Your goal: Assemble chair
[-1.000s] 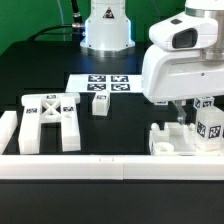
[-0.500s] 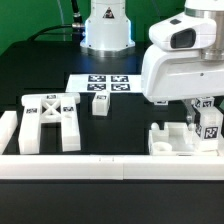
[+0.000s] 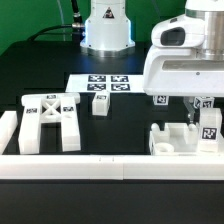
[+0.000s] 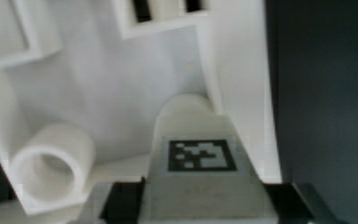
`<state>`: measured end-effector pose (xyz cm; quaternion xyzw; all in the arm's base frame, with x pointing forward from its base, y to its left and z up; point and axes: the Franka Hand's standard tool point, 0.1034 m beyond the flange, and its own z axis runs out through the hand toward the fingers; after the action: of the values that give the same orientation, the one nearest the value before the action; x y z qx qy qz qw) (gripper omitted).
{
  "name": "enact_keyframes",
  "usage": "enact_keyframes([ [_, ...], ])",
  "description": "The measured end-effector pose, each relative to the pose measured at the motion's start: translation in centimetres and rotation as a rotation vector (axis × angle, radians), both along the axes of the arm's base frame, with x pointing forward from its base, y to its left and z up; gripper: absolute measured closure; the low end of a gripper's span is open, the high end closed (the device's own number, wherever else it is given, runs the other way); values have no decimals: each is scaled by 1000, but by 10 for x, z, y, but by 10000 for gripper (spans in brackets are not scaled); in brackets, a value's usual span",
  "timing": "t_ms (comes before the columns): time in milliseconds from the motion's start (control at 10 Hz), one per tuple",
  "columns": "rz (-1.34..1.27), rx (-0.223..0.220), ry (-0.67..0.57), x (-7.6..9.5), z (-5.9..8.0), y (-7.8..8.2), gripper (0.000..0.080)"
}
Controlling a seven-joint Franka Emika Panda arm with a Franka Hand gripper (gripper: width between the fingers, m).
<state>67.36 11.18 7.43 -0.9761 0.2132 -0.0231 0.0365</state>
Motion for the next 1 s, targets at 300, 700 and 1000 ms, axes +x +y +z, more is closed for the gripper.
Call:
enact_keyframes([
  [300,-309,29,21,0,0,1,509],
  [700,-548,48,39,-1,-1,4,509],
  [1000,-441,40,39,-1,0,4,290],
])
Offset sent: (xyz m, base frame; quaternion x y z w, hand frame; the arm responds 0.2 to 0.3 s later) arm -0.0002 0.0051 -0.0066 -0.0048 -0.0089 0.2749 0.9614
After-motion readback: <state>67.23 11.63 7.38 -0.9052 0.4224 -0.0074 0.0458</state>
